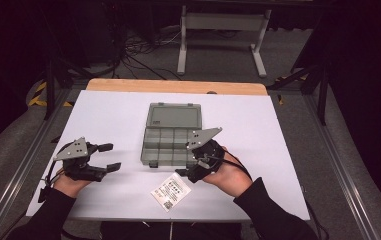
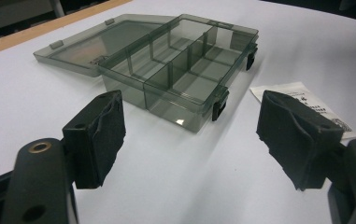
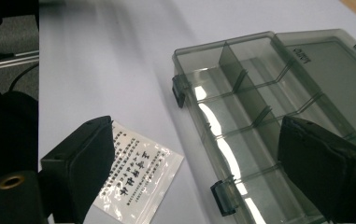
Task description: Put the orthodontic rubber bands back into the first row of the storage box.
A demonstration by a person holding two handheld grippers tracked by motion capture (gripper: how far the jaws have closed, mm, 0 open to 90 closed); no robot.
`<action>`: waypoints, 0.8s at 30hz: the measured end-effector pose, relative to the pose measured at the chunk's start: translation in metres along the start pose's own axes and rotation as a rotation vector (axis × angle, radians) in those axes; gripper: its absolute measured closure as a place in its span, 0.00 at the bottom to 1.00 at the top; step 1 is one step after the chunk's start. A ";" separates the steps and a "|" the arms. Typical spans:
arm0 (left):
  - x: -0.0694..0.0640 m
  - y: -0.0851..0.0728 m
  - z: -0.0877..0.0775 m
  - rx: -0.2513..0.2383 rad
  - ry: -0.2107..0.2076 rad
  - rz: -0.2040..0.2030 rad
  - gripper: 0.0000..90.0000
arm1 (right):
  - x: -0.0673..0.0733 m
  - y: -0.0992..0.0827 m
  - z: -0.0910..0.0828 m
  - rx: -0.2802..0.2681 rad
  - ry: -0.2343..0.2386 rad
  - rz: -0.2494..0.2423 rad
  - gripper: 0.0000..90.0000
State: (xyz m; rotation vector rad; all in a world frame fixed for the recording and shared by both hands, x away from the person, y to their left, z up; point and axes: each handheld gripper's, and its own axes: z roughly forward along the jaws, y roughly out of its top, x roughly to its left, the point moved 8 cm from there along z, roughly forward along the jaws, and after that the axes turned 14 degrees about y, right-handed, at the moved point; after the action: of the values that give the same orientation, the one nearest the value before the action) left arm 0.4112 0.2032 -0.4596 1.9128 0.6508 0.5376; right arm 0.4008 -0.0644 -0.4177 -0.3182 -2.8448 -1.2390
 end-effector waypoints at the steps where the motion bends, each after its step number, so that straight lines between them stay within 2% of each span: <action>1: 0.000 0.000 0.000 0.001 0.000 0.000 0.27 | 0.001 -0.001 0.002 0.010 0.009 0.002 0.13; 9: 0.000 0.000 0.000 0.001 -0.002 -0.004 0.27 | 0.010 -0.012 0.024 0.090 0.055 0.002 0.13; 24: 0.000 0.001 -0.001 -0.005 0.000 0.002 0.27 | 0.018 -0.028 0.052 0.146 0.109 0.018 0.12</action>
State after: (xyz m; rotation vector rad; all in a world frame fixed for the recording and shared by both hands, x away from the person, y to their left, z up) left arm 0.4103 0.2036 -0.4583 1.9083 0.6474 0.5400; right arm 0.3811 -0.0420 -0.4719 -0.2631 -2.8121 -1.0052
